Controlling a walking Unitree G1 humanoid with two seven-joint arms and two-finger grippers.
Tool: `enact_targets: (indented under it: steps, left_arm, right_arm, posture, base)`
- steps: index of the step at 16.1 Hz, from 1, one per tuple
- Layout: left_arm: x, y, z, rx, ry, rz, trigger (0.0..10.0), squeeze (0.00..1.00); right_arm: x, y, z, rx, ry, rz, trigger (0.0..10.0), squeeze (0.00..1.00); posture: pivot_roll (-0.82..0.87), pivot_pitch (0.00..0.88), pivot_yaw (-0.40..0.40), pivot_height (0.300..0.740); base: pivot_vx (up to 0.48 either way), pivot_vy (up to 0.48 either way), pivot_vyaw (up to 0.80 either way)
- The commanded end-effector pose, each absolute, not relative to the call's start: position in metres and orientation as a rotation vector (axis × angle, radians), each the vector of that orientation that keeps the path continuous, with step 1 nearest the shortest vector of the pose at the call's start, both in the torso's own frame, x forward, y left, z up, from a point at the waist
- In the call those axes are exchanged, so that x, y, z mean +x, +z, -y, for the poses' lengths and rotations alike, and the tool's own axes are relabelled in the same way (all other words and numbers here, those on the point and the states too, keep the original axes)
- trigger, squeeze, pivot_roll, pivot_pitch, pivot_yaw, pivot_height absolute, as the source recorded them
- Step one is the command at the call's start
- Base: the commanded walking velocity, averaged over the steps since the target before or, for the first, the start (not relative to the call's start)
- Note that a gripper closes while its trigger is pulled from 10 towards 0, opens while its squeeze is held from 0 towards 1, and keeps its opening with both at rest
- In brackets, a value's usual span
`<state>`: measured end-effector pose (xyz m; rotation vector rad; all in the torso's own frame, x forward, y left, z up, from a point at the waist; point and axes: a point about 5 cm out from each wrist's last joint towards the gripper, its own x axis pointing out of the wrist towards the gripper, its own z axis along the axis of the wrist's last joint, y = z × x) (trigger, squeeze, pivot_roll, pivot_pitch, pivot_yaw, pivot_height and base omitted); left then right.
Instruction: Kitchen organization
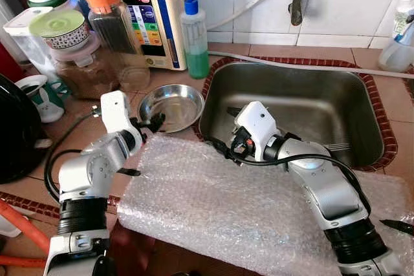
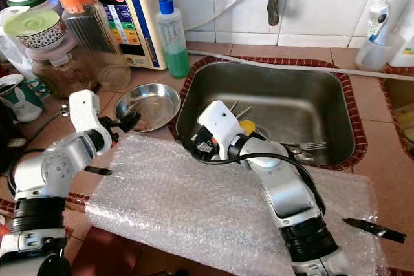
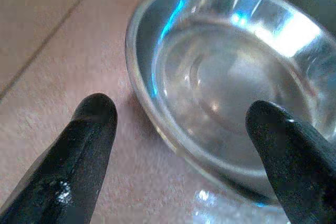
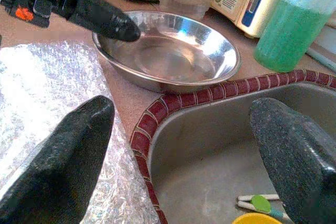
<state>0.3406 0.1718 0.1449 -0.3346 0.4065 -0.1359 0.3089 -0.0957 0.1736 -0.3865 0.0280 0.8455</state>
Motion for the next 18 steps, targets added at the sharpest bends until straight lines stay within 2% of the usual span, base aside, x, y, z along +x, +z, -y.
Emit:
enact_targets:
  steps: [1, 4, 6, 18]
  left_arm:
    - [0.338, 0.137, -0.176, -0.324, -0.109, -0.445, 10.0, 0.00]
    - [0.336, 0.132, -0.179, -0.333, -0.102, -0.454, 10.0, 0.00]
    - [0.335, 0.131, -0.178, -0.359, -0.112, -0.454, 0.0, 0.00]
    - [0.339, 0.135, -0.185, -0.391, -0.060, -0.403, 0.0, 0.00]
  right_arm:
    - [0.308, 0.175, 0.091, -0.391, 0.863, -0.013, 10.0, 0.00]
    - [0.308, 0.176, 0.091, -0.388, 0.863, -0.012, 10.0, 0.00]
    - [0.307, 0.175, 0.090, -0.385, 0.866, -0.012, 10.0, 0.00]
    - [0.309, 0.186, 0.087, -0.351, 0.873, 0.046, 10.0, 0.00]
  posture:
    - [-0.22, 0.098, 0.141, 0.740]
    - [-0.22, 0.100, 0.144, 0.740]
    - [-0.22, 0.099, 0.145, 0.740]
    - [-0.21, 0.090, 0.142, 0.740]
  base:
    - [0.000, 0.000, 0.00]
    - [0.000, 0.000, 0.00]
    - [0.000, 0.000, 0.00]
    - [0.000, 0.000, 0.00]
